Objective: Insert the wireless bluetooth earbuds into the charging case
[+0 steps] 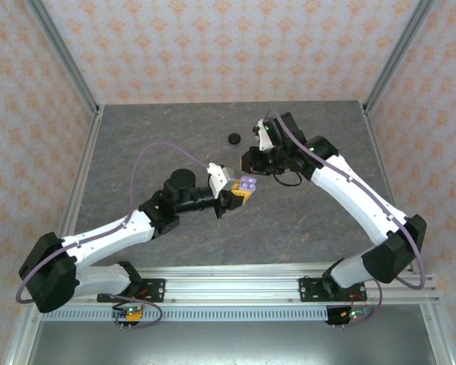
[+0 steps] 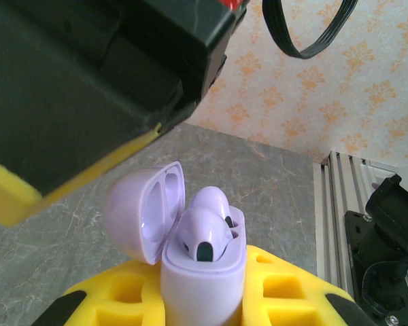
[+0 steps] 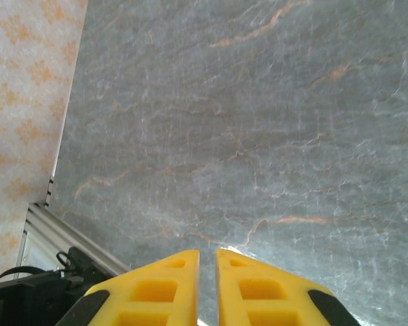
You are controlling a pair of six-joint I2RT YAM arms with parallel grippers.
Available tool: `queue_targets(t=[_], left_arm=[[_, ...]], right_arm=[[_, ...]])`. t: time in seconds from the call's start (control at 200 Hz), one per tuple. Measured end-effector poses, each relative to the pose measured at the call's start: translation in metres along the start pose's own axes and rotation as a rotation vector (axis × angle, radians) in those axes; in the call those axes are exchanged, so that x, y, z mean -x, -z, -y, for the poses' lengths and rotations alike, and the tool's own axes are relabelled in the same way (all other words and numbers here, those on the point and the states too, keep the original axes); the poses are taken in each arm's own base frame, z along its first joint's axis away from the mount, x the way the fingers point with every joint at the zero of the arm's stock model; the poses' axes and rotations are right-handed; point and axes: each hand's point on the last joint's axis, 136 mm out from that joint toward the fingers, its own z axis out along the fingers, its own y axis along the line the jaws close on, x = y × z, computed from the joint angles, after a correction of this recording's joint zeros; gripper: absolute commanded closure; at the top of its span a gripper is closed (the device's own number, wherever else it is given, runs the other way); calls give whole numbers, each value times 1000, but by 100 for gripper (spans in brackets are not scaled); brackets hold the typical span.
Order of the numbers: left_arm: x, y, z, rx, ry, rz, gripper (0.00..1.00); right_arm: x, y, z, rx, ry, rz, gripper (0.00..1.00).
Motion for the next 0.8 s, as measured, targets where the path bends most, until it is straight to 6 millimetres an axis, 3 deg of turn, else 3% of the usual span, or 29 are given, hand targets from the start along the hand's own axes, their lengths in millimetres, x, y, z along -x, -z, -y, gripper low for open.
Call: queue_targets(t=[0.46, 0.801], left_arm=[[-4, -2, -7, 54, 13, -22, 85], [-14, -6, -24, 140, 71, -54, 84]], right_arm=[[-8, 0, -8, 50, -3, -46, 88], [-15, 0, -7, 36, 4, -56, 88]])
